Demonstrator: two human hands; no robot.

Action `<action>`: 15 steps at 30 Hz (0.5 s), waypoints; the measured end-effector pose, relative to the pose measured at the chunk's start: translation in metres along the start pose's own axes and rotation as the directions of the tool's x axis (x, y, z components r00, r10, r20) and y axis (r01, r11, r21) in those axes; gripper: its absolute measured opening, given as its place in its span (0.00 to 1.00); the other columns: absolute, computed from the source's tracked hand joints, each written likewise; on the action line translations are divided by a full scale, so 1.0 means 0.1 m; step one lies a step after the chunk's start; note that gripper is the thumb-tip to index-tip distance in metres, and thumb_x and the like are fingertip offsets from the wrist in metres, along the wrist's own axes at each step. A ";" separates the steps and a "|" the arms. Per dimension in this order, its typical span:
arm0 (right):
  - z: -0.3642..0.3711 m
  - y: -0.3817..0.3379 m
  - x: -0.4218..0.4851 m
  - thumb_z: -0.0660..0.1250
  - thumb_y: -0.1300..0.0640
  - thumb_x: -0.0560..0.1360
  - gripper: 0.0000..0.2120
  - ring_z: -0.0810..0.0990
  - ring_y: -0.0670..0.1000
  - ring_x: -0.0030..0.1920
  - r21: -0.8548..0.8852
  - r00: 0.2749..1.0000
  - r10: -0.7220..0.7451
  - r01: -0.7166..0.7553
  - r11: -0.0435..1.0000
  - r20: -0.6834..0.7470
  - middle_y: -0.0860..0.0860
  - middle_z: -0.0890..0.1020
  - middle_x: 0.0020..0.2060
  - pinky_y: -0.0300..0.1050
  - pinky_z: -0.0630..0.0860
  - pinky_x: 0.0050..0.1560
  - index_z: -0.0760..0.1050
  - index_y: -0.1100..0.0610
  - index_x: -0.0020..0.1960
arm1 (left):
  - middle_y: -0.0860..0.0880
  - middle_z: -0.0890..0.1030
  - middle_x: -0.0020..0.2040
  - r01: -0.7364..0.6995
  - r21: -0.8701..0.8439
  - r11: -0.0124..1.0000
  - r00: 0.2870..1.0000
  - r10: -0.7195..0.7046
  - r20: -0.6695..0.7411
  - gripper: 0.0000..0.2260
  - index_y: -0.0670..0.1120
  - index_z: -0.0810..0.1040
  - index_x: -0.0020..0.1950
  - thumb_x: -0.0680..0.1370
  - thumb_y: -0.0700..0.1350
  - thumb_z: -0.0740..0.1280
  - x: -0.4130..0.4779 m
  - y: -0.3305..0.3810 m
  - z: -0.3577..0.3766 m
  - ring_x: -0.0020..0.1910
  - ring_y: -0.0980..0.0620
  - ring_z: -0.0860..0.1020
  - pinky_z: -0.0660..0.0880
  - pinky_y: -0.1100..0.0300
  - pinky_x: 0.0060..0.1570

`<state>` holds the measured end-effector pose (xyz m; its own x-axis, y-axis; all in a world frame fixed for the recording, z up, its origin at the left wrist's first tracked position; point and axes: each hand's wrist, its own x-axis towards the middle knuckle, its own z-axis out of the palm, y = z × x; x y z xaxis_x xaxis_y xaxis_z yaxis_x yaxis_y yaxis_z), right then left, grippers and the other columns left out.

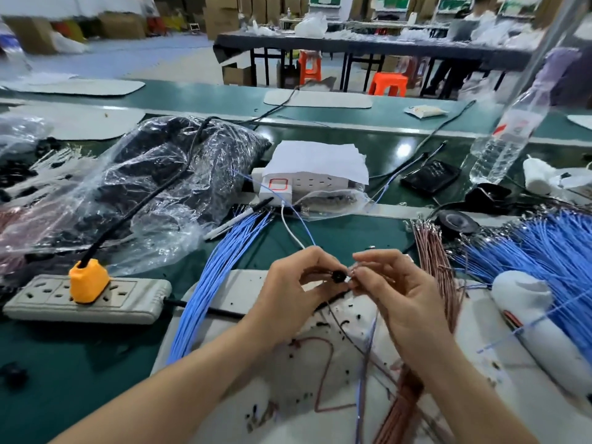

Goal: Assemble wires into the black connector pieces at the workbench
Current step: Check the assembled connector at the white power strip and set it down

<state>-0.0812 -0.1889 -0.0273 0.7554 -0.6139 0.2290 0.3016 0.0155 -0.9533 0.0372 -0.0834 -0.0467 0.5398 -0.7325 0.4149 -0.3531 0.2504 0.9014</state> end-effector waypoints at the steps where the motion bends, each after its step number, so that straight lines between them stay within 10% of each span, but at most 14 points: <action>1: 0.00 0.00 0.00 0.72 0.60 0.69 0.04 0.83 0.49 0.37 -0.090 0.999 -0.052 0.052 0.995 0.003 0.53 0.84 0.37 0.37 0.79 0.42 0.82 0.53 0.43 | 0.48 0.82 0.43 0.013 -0.010 1.000 1.000 -0.013 -0.005 0.08 0.46 0.80 0.44 0.70 0.35 0.74 0.00 -0.01 0.00 0.44 0.48 0.82 0.79 0.57 0.50; 7: -0.02 0.06 0.01 0.64 0.75 0.74 0.16 0.79 0.46 0.32 -0.270 0.990 -0.138 0.134 0.953 0.004 0.48 0.83 0.36 0.35 0.76 0.37 0.81 0.55 0.44 | 0.50 0.81 0.45 -0.016 0.035 0.999 1.000 0.017 -0.017 0.10 0.49 0.81 0.46 0.70 0.36 0.74 -0.02 -0.01 -0.02 0.45 0.50 0.81 0.77 0.61 0.49; 15: 0.07 0.09 -0.06 0.73 0.54 0.67 0.10 0.80 0.44 0.36 -0.396 0.988 -0.148 0.154 0.905 0.044 0.49 0.81 0.37 0.31 0.74 0.38 0.80 0.44 0.46 | 0.48 0.78 0.43 -0.112 0.125 0.986 0.993 0.115 -0.017 0.08 0.46 0.82 0.48 0.71 0.39 0.74 -0.01 0.08 -0.04 0.42 0.51 0.78 0.76 0.59 0.42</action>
<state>-0.0789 -0.1791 -0.0353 0.7270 -0.5744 0.3763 0.1587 -0.3927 -0.9059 0.0371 -0.0780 -0.0394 0.5083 -0.6880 0.5179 -0.5044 0.2496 0.8266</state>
